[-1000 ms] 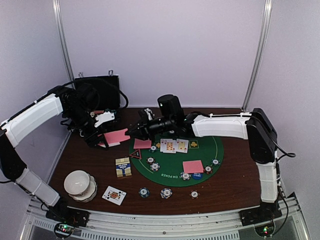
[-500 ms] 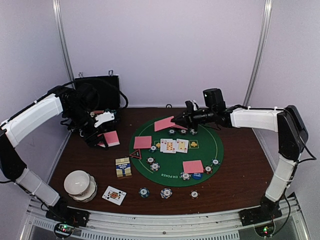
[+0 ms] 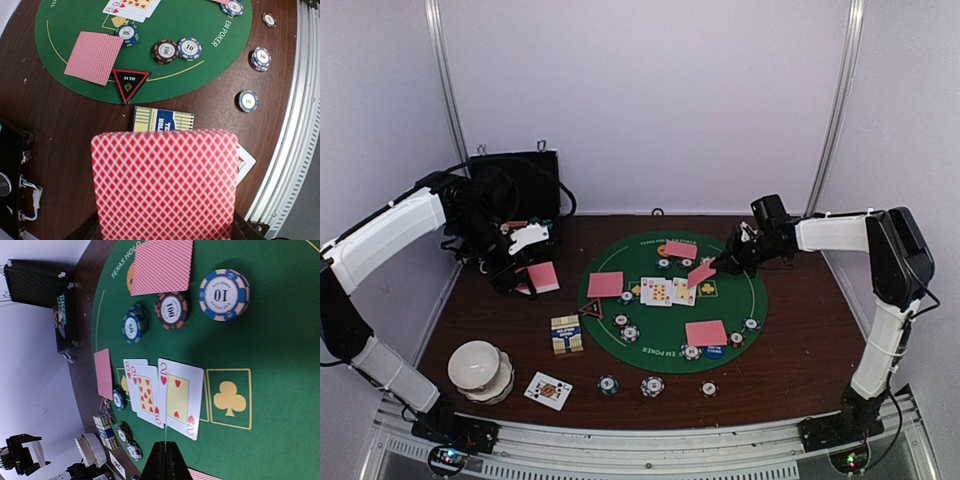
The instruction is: Distribute texas hold em gaming equipment
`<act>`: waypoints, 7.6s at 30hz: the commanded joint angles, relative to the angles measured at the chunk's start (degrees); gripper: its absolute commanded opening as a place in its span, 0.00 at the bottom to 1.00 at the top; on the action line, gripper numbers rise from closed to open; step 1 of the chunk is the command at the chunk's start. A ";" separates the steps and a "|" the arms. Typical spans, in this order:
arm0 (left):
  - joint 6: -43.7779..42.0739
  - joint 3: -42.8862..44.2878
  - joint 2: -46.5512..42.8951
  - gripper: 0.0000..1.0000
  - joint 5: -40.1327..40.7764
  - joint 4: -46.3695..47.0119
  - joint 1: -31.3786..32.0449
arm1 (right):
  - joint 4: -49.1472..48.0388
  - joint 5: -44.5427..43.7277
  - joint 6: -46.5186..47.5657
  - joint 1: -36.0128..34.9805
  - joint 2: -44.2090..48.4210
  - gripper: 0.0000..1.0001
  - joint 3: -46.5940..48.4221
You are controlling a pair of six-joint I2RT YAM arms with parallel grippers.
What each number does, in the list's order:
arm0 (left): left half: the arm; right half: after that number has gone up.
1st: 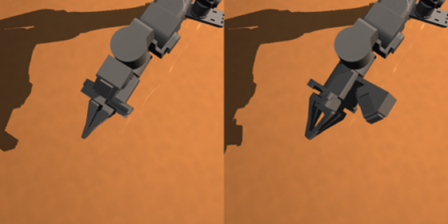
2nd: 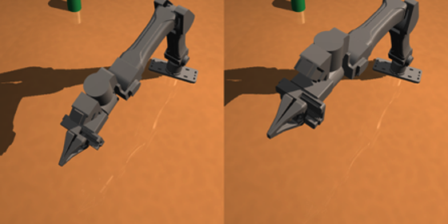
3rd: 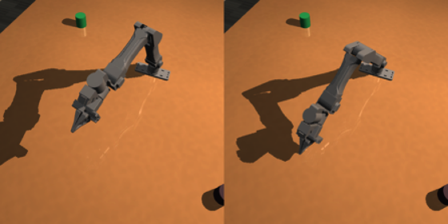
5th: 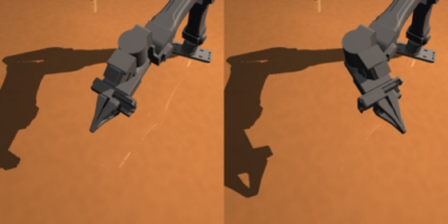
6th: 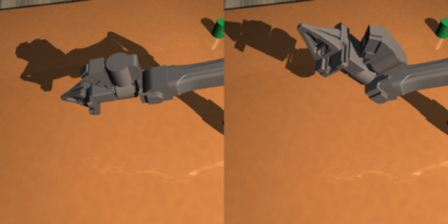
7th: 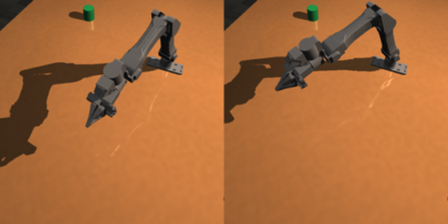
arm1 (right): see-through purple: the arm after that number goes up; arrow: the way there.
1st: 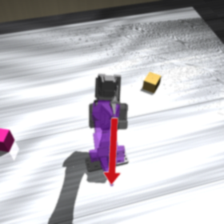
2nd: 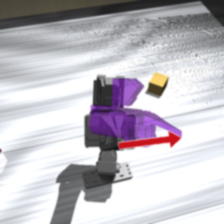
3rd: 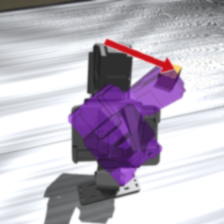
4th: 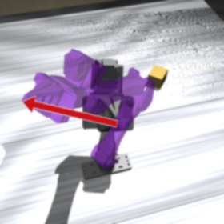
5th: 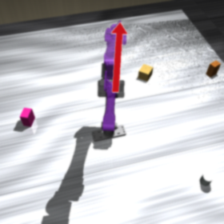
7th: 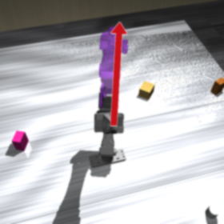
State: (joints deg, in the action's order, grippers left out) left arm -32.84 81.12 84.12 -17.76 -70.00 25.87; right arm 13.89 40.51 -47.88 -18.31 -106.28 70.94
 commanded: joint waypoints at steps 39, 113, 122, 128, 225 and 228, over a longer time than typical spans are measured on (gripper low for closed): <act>-0.43 1.89 -0.16 0.00 -2.47 0.35 -0.29 | -17.39 -21.43 -23.87 -14.89 16.91 0.80 -3.70; -1.61 4.13 0.55 0.00 -6.14 0.58 1.47 | -24.82 3.15 -27.51 -35.32 -15.24 0.46 20.35; -1.70 3.21 0.81 0.00 -4.96 0.73 1.47 | -24.48 2.82 -26.55 -34.70 -11.78 0.25 19.56; -1.70 3.08 0.87 0.00 -4.39 0.77 1.47 | -23.18 2.91 -25.52 -34.57 -10.37 0.19 19.08; -1.79 -0.58 1.47 0.00 1.44 3.85 1.21 | -25.54 5.34 -23.49 -23.95 5.51 0.00 1.41; -1.70 -0.75 1.38 0.00 1.46 3.82 1.14 | -23.81 5.77 -22.22 -21.10 9.39 0.00 -2.69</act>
State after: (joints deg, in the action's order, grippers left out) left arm -34.22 80.84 86.59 -16.43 -67.59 27.42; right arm -10.00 46.15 -72.10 -42.06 -101.51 72.42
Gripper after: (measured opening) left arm 0.666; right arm 0.003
